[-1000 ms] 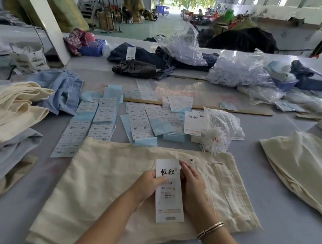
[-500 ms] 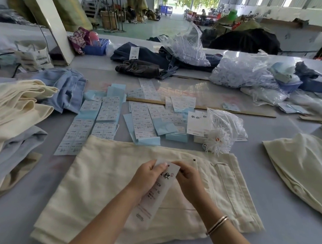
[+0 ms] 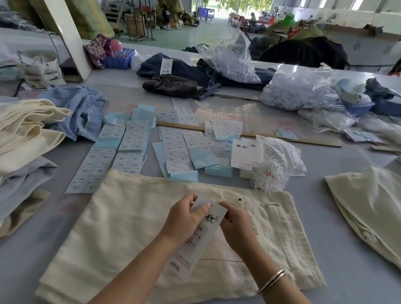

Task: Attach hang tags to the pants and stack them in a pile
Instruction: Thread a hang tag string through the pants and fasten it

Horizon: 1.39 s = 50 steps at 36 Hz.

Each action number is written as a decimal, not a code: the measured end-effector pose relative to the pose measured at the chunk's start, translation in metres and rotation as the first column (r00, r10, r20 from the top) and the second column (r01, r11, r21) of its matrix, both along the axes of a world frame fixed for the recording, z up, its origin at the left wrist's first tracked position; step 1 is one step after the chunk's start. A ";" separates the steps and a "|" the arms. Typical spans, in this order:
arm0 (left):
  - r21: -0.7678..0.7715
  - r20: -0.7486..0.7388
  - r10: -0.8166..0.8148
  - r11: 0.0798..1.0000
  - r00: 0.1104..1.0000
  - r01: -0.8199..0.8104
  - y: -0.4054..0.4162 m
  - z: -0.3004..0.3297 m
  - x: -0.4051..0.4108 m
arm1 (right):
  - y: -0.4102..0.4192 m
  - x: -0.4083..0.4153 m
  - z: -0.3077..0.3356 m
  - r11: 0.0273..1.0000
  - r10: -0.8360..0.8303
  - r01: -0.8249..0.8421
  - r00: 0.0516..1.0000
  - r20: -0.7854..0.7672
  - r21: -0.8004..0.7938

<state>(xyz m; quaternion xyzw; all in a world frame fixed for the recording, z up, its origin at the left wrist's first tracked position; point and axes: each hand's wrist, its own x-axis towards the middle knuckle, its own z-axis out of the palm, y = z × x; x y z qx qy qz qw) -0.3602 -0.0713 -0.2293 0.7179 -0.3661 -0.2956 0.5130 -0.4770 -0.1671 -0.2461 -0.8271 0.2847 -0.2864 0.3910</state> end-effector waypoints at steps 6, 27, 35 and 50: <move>0.020 0.037 -0.006 1.000 0.999 0.005 -0.002 -0.002 -0.001 | 0.000 -0.003 0.002 1.000 0.000 0.000 0.999 0.040 0.003; -0.222 0.289 0.198 0.965 0.937 -0.136 -0.020 0.000 -0.001 | -0.014 -0.037 0.000 0.924 -0.068 0.029 0.994 0.090 0.381; 0.079 0.586 -0.204 0.977 0.784 0.196 -0.046 0.012 -0.012 | -0.034 -0.064 0.016 0.945 -0.215 0.173 0.969 0.126 0.277; -0.061 -0.017 -0.363 0.930 0.931 0.362 -0.123 0.011 -0.074 | -0.060 -0.097 0.024 0.753 -0.375 0.189 0.911 0.174 0.630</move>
